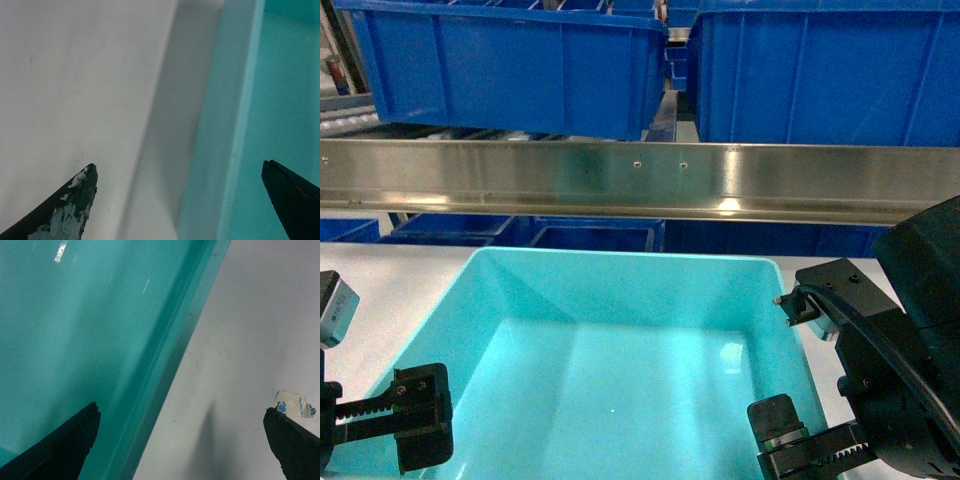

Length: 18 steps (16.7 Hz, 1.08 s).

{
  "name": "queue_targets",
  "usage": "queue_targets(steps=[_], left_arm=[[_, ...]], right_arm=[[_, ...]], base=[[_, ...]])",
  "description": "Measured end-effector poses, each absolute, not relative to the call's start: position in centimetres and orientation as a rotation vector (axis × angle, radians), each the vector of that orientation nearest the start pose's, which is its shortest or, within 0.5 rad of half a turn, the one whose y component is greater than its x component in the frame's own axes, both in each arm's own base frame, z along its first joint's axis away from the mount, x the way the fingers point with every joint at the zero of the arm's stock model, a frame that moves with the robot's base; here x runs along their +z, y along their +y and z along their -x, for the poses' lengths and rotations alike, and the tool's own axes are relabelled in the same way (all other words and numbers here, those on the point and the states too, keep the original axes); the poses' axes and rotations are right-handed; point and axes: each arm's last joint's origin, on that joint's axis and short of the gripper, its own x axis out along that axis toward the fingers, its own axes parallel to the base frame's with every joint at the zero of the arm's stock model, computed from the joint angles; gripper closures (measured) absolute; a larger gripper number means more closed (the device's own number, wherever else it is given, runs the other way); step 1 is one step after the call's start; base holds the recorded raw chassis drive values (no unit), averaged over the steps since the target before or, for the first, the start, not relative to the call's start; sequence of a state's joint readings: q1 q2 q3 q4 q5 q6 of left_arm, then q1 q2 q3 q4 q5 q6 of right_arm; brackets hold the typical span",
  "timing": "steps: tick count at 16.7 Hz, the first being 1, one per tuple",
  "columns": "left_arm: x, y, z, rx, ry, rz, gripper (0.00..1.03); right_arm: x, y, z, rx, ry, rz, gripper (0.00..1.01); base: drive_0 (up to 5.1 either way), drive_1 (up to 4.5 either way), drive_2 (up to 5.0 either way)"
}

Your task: Organize blue bins on left shelf correctly

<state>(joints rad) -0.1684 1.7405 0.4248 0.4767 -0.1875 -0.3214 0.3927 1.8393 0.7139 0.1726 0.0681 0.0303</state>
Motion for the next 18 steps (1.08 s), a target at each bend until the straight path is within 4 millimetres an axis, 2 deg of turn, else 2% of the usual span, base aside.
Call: queue_targets(steps=[5,6,10,11,13,14,17,18], left_arm=[[7.0,-3.6,-24.7,0.15,0.815,0.148,0.06],[7.0,-3.6,-24.7,0.151,0.815,0.149,0.15],[7.0,-3.7,-24.7,0.137,0.817,0.152,0.62],[7.0,-3.8,-24.7,0.123,0.818,0.156,0.71],[7.1,-4.1,-24.8,0.081,0.82,0.167,0.97],[7.1,-4.2,-24.7,0.076,0.821,0.161,1.01],[7.7,-4.1,-24.5,0.079,0.825,0.147,1.01],[8.5,-4.1,-24.5,0.068,0.807,0.135,1.01]], right_arm=[[8.3,11.6,-28.4,0.28,0.937,0.213,0.03],[8.3,11.6,-28.4,0.281,0.937,0.215,0.11],[8.3,11.7,-28.3,0.288,0.935,0.219,0.57],[8.3,11.8,-28.3,0.296,0.934,0.217,0.68],[8.4,12.1,-28.3,0.291,0.929,0.199,0.94],[8.6,12.2,-28.5,0.271,0.917,0.166,0.99],[9.0,12.0,-28.1,0.277,0.889,0.165,0.99],[10.2,11.8,-27.8,0.279,0.861,0.162,0.99]], base=[[0.0,0.0,0.0],[0.0,0.0,0.0],[0.0,0.0,0.0],[0.0,0.0,0.0],[0.0,0.0,0.0],[0.0,0.0,0.0],[0.0,0.0,0.0],[0.0,0.0,0.0]])
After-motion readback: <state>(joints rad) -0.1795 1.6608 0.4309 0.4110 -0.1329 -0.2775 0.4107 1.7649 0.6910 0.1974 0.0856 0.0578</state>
